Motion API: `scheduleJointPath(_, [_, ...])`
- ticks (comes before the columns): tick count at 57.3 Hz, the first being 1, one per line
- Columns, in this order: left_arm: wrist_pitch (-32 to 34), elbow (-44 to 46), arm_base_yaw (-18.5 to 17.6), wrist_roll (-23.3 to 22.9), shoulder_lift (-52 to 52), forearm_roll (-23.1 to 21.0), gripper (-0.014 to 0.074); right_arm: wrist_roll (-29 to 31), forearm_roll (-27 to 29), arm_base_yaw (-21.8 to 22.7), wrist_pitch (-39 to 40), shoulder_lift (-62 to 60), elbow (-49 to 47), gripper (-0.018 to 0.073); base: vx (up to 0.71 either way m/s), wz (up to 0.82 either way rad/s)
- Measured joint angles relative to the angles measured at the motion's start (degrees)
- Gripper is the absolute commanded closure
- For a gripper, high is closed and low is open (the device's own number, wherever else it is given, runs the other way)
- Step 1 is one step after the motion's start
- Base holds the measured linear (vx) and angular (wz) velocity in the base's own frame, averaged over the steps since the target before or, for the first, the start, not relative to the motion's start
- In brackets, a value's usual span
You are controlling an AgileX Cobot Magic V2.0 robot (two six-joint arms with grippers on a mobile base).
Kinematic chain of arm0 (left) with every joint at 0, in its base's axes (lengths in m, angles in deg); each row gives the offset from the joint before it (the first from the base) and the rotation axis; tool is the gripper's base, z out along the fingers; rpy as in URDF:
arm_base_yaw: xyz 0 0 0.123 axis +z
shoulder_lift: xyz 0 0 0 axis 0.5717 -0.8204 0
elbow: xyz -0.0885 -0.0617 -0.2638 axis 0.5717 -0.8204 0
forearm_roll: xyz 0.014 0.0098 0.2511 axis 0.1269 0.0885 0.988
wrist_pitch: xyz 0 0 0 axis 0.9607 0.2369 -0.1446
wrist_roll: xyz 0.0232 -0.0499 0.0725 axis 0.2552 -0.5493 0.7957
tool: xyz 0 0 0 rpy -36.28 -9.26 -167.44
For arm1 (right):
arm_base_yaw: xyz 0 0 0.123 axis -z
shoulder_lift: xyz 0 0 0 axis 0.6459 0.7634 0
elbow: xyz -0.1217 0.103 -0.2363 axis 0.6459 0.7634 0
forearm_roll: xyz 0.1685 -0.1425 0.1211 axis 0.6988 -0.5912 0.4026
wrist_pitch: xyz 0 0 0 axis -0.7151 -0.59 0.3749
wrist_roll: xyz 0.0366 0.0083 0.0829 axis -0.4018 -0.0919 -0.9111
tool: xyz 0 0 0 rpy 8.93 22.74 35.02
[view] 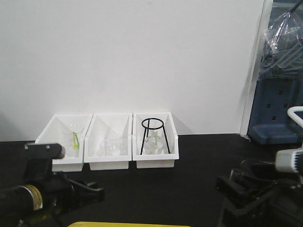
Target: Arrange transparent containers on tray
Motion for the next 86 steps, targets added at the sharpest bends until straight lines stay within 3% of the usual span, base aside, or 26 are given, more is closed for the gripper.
scheduleJointPath(10, [-0.2, 3.3, 0.0, 0.0, 8.8, 5.2, 0.0241, -6.9, -0.4, 0.0, 10.1, 12.0, -0.1, 0.0571, 0.0, 0.0])
scheduleJointPath(18, [-1.6, 3.8, 0.0, 0.0, 13.6, 8.3, 0.0241, -9.1, -0.7, 0.0, 15.5, 19.7, -0.1, 0.0571, 0.0, 0.0])
scheduleJointPath(37, [-6.0, 3.8, 0.0, 0.0, 16.6, 10.0, 0.0241, -10.7, -0.9, 0.0, 18.5, 30.7, -0.4, 0.0555, 0.0, 0.0])
scheduleJointPath(48, [-6.2, 3.8, 0.0, 0.0, 16.6, 10.0, 0.0241, -11.0, -0.4, 0.0, 19.0, 34.8, -0.6, 0.0449, 0.0, 0.0])
scheduleJointPath(60, [-6.2, 3.8, 0.0, 0.0, 16.6, 10.1, 0.0241, -11.0, 0.3, 0.0, 19.2, 38.1, -0.8, 0.0222, 0.0, 0.0])
scheduleJointPath(68, [-6.2, 3.8, 0.0, 0.0, 16.6, 10.1, 0.0241, -10.8, 0.1, 0.0, 18.8, 38.7, -0.8, 0.0119, 0.0, 0.0])
scheduleJointPath(86, [-6.2, 3.8, 0.0, 0.0, 16.6, 10.1, 0.0241, -10.8, 0.1, 0.0, 22.4, 38.8, -0.8, 0.012, 0.0, 0.0])
